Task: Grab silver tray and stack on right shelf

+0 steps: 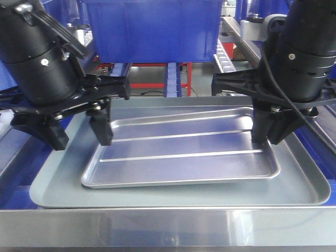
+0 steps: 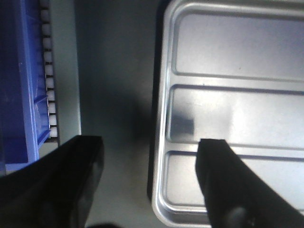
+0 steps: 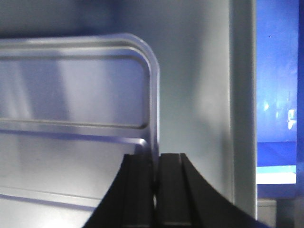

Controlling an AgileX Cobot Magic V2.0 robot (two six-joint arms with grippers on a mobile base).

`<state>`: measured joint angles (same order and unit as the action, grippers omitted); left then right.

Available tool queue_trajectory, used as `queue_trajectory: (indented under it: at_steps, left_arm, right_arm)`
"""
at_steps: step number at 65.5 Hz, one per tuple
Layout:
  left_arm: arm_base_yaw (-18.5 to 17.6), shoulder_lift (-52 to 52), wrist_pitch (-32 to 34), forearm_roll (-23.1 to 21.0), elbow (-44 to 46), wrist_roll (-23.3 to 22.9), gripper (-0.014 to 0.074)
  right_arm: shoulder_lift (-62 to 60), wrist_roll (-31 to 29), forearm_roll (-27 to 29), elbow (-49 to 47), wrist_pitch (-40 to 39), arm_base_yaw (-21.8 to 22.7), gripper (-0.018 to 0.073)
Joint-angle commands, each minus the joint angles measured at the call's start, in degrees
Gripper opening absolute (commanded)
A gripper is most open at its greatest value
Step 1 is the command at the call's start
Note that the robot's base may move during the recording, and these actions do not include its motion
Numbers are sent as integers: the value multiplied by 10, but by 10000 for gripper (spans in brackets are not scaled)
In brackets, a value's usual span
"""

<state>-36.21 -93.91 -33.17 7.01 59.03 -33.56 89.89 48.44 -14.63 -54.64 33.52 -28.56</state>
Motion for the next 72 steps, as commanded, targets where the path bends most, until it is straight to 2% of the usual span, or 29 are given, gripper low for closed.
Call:
queue_trajectory:
  at_steps: [1,8,10,11,18,24,28,32,36,38,40,44,50,57,60,65,72]
  left_arm:
    - [2,16,-2,7,26,-9,392]
    - [3,16,-8,7,38,-9,391]
    - [3,16,-12,7,43,-9,391]
    - [3,16,-14,7,46,-9,391]
    - [3,16,-18,10,60,-9,359]
    - [3,16,-33,11,77,-9,232]
    - [3,16,-55,11,94,-9,25]
    - [3,16,-68,11,105,-9,-113]
    - [3,16,-72,11,112,-6,-74]
    - [3,16,-71,11,114,-6,-78]
    - [3,16,-70,13,114,-6,-84]
    - [3,16,-68,25,114,-6,-96]
    - [3,16,-81,47,116,0,-95]
    - [3,35,-98,49,104,0,-95]
    - [1,56,-78,49,84,-2,-95]
    - [0,113,-4,30,35,-6,-95]
    - [0,194,77,17,-52,-6,-95]
  right_arm:
    - [-22,1,-10,-20,-16,3,256]
    - [-22,1,-10,-20,-12,3,586]
    - [-22,1,-10,-20,-10,3,650]
    - [-22,1,-10,-20,-9,3,649]
    - [-23,1,-10,-20,-9,3,603]
    - [-31,1,-10,-21,-9,3,559]
    - [-46,1,-10,-21,-9,3,456]
    - [-58,1,-10,-21,-8,3,306]
    - [-70,1,-10,-21,-10,3,103]
    - [-75,2,-10,-21,-13,3,30]
    - [-76,2,-10,-21,-20,3,73]
    - [-77,2,-10,-21,-28,3,96]
    - [-79,2,-10,-21,-39,3,88]
    - [-101,2,-6,-21,-35,-1,53]
    - [-116,1,-7,-19,-39,-3,48]
    - [-148,1,-20,-9,-57,-10,48]
    - [-198,1,-63,30,-97,-30,48]
